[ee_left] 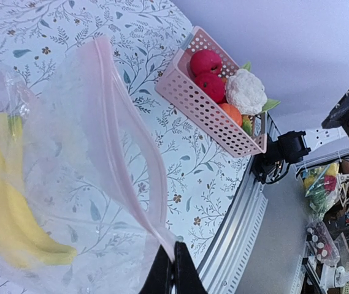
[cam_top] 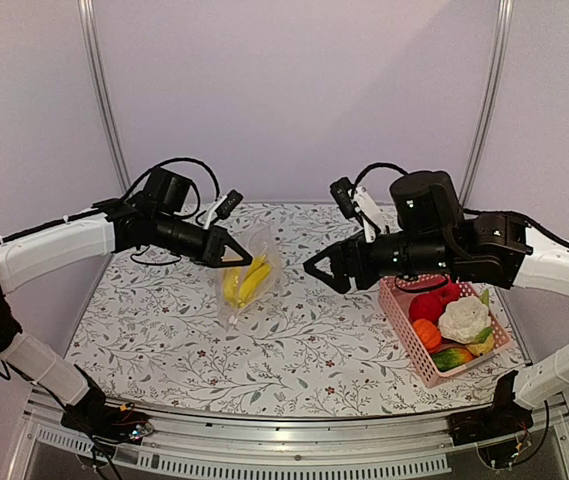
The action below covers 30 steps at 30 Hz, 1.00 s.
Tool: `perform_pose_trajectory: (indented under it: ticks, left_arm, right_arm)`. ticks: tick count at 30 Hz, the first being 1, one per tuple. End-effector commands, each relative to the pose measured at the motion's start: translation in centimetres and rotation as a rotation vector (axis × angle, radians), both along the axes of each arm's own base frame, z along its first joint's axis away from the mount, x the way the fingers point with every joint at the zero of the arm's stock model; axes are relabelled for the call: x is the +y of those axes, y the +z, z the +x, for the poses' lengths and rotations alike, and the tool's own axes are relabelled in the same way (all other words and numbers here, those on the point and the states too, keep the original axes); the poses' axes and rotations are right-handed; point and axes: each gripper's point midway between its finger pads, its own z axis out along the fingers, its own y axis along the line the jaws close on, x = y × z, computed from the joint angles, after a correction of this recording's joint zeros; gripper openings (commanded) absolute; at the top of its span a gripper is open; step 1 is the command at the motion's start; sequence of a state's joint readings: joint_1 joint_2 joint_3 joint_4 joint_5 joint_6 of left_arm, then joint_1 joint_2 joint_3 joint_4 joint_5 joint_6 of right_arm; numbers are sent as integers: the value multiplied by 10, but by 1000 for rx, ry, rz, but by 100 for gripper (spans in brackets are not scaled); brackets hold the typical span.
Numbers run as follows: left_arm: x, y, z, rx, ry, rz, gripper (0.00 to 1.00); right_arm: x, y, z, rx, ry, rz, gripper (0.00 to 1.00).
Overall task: Place the food in the zip-top bag and seal the zipper
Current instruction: Place the fake fruit in the zipper food storage bag, then pick up the fake vegetable from the bin.
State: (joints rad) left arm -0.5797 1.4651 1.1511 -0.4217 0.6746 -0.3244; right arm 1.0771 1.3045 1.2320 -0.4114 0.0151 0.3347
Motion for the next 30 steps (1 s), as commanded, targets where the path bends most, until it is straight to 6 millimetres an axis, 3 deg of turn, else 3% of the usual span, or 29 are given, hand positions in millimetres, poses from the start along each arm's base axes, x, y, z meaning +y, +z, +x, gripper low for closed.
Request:
perform_pose_trajectory:
  ticks: [1,6,11,15,19,25,30]
  left_arm:
    - [6,7,7,-37,20,14,0]
    - [5,7,6,-33,17,13,0]
    - [5,7,6,-31,15,12,0]
    - [5,9,6,-35,15,9,0]
    - [5,9,5,-34,13,9,0]
    - [5,9,4,-30,11,6,0]
    - [5,10,3,-28,7,3,0]
  right_arm:
    - [-63,-37,31,22,-279,-198,80]
    - [-125,-63,53,70,-530,-330,82]
    - [-184,-85,63,117,-744,-445,90]
    - [-235,-108,64,209,-931,-494,95]
    - [-283,-115,59,224,-1096,-561,99]
    - [-324,-134,49,298,-1230,-588,99]
    - [-338,-150,40,356,-1288,-571,99]
